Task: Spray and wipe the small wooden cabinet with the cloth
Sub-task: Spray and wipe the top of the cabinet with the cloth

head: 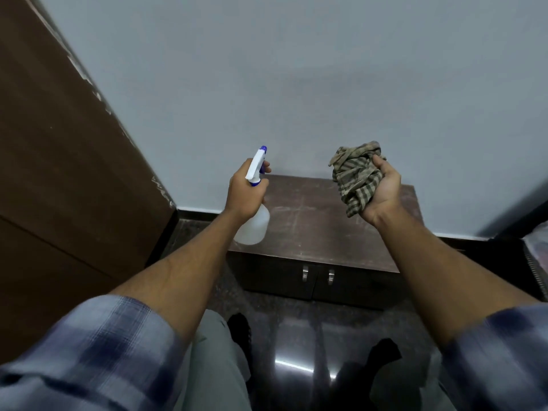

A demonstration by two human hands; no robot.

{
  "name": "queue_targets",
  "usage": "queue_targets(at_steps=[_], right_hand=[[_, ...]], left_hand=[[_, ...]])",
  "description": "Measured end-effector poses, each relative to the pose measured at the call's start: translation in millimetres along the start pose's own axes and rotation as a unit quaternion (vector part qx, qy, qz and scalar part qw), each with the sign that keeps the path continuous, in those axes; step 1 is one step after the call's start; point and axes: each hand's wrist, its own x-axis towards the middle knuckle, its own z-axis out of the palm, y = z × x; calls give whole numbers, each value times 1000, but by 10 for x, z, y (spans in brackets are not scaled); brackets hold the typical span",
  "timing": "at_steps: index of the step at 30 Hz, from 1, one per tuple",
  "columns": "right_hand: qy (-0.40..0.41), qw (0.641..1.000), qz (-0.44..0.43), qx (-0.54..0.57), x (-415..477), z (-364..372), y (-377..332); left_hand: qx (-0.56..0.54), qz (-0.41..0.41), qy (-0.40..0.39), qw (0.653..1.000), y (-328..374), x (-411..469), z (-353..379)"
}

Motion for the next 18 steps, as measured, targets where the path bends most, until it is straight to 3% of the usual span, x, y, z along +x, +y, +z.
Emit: queue_targets(at_steps=[7, 12, 18], right_hand=[[6, 1000, 22, -4, 381, -66, 575], [-4, 999, 34, -4, 558, -43, 953], [-12, 998, 57, -23, 789, -117, 1280]], left_hand=[[81, -46, -46, 995, -643, 136, -282], [194, -119, -105, 968, -1046, 269, -442], [217, -164, -115, 955, -1304, 379, -595]])
